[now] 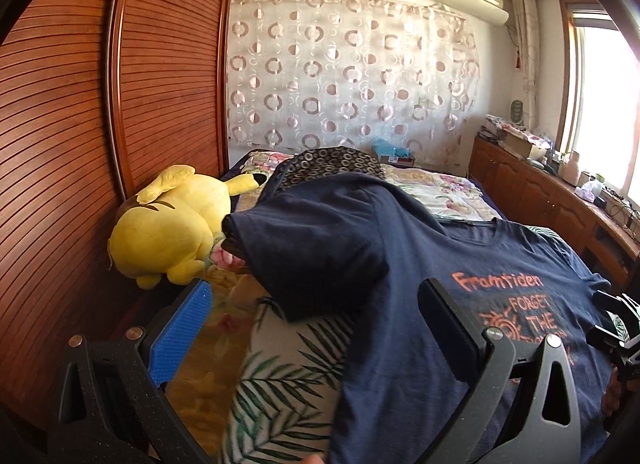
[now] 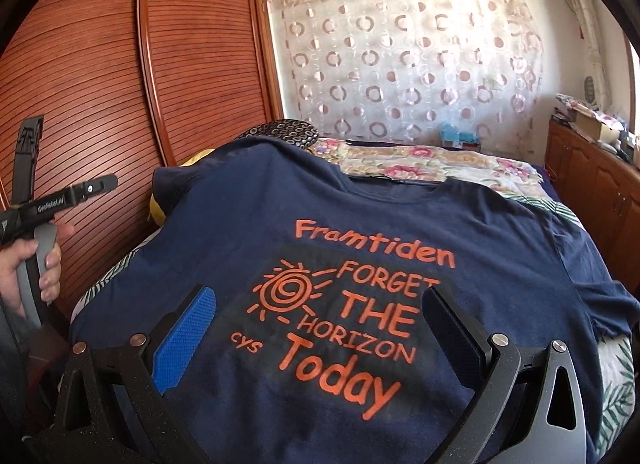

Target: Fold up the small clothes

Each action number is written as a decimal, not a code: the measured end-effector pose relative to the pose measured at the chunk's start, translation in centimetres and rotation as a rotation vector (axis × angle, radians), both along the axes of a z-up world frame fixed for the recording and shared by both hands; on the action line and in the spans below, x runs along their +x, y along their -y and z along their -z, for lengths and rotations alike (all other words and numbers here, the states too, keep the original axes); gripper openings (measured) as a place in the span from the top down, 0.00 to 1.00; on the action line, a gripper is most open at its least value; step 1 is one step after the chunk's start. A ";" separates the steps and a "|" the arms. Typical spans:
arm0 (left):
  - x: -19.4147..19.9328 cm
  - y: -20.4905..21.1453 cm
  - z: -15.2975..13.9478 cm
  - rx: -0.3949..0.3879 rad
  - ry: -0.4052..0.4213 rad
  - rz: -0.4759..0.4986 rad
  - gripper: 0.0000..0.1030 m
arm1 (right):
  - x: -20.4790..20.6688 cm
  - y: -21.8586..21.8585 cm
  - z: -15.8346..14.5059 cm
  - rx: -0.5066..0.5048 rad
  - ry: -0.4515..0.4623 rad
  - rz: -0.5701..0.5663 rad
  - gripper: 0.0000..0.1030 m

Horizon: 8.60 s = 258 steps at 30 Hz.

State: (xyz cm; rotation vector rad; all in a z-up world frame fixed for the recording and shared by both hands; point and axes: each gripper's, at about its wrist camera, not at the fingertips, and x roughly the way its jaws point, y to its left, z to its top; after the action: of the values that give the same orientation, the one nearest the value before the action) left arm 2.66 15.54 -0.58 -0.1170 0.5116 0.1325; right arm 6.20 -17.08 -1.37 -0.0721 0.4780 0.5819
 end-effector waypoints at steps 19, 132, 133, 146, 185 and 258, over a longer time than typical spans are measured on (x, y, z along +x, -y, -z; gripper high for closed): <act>8.7 -6.3 3.2 -0.107 -0.166 0.005 0.56 | 1.0 -1.0 0.1 -0.046 0.001 -0.068 0.00; 4.7 2.0 -2.7 -0.025 -0.009 0.247 0.23 | 21.2 -12.0 -2.2 -0.114 -0.138 -0.148 0.97; 4.8 2.0 -2.6 -0.027 -0.010 0.248 0.23 | 22.0 -11.1 -2.6 -0.103 -0.134 -0.107 0.97; 6.7 3.3 -1.4 -0.040 -0.047 0.262 0.23 | 23.6 -9.3 -2.1 -0.088 -0.144 0.033 0.76; 24.1 9.2 2.0 0.111 -0.291 0.276 0.63 | 17.1 3.9 2.0 -0.250 -0.188 0.030 0.66; 5.4 16.2 3.8 -0.002 -0.104 0.411 0.21 | 9.5 16.7 0.6 -0.118 -0.151 0.351 0.56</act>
State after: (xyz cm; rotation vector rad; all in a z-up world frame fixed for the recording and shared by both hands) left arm 8.10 -0.62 -4.41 -0.0048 0.6297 -0.2642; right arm 15.69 -33.81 -2.00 -0.0549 0.6552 0.2154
